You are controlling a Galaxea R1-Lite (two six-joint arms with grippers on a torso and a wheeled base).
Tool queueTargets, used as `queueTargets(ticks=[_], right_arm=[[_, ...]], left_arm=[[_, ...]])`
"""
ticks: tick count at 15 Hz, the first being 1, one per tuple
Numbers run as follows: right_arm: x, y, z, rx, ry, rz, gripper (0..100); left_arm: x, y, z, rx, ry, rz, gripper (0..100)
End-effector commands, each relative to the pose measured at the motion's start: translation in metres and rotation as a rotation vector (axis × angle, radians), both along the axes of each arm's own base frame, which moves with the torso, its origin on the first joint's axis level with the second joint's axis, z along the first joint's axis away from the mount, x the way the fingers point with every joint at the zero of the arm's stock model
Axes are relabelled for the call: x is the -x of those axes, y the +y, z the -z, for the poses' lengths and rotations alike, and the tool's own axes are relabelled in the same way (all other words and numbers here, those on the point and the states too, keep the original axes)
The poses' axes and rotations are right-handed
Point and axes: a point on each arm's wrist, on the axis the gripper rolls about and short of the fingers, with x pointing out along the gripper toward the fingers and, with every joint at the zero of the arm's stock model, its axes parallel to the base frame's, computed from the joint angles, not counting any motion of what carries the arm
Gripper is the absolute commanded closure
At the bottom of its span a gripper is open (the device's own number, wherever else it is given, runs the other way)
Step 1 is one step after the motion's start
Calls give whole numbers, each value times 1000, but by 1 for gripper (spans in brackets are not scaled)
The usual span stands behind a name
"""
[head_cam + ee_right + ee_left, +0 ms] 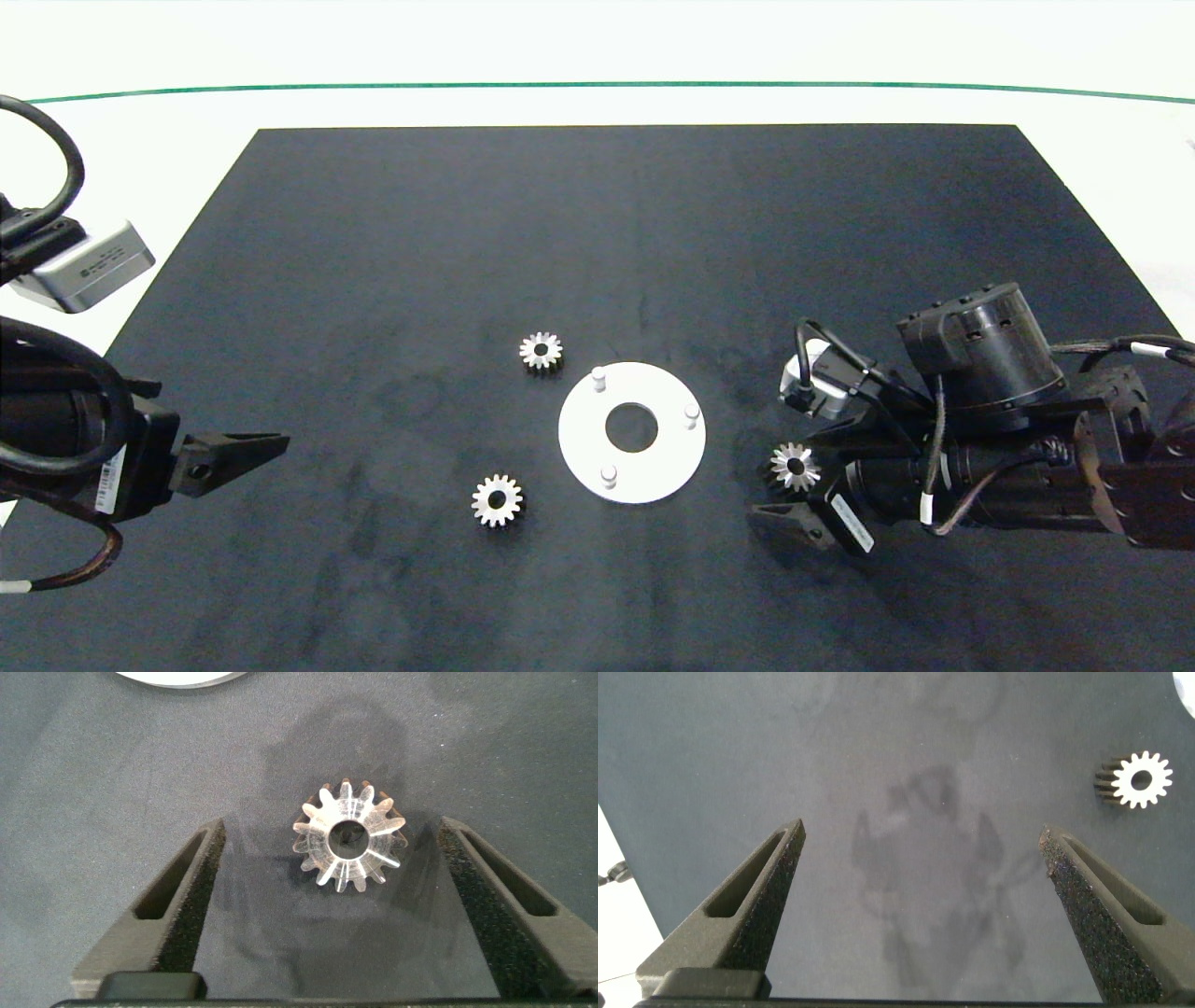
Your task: Install three planetary gears onto the carrier pins
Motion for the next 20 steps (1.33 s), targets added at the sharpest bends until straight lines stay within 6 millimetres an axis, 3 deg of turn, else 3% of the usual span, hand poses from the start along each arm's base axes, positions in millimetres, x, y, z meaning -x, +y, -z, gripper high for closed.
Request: queueTargets(ticks=[1, 20], right_arm=[[-2, 1, 3, 7, 8, -2, 16], [-3, 2, 2, 28, -19, 9, 54]], left_arm=[[2, 1, -1, -1, -4, -1, 0], [2, 1, -1, 1, -8, -4, 0]])
